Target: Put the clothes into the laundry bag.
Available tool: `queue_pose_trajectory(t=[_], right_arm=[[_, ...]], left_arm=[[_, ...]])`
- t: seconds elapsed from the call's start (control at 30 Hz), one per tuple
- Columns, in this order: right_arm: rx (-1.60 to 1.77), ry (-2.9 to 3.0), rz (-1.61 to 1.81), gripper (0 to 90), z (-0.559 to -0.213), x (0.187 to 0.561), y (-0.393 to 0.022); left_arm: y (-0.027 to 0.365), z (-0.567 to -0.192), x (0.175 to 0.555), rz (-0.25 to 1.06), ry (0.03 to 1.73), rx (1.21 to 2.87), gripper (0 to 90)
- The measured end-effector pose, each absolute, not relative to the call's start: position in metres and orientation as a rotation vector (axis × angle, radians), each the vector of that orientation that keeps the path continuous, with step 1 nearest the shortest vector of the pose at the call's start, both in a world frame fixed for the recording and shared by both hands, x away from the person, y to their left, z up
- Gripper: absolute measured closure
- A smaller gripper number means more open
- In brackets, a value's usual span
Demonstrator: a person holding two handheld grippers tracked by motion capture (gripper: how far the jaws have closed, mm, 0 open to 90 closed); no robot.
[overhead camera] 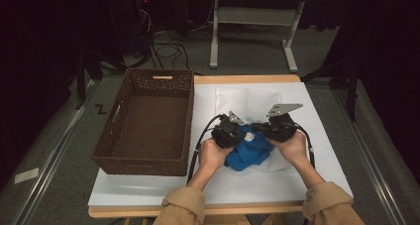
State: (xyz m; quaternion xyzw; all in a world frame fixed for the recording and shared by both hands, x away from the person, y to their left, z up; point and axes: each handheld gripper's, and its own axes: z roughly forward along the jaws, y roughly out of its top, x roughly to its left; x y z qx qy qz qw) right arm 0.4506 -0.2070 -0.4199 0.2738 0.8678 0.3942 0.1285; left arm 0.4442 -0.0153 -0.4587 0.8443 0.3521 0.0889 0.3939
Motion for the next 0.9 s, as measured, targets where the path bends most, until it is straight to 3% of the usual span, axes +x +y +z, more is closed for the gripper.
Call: queue_pose_trajectory(t=[0.27, 0.63, 0.9], right_arm=[[0.773, 2.53, 1.149, 89.9, -0.418, 0.445, -0.206], [0.813, 2.523, 1.146, 89.9, -0.428, 0.451, -0.217], [0.83, 2.522, 1.147, 89.8, -0.429, 0.452, -0.216]], left_arm=[[-0.028, -0.463, 0.458, 0.326, 1.018, 2.101, 84.8], [-0.008, -0.456, 0.444, 0.365, 1.008, 2.092, 51.0], [-0.014, -0.456, 0.413, 0.349, 0.88, 2.195, 43.2]])
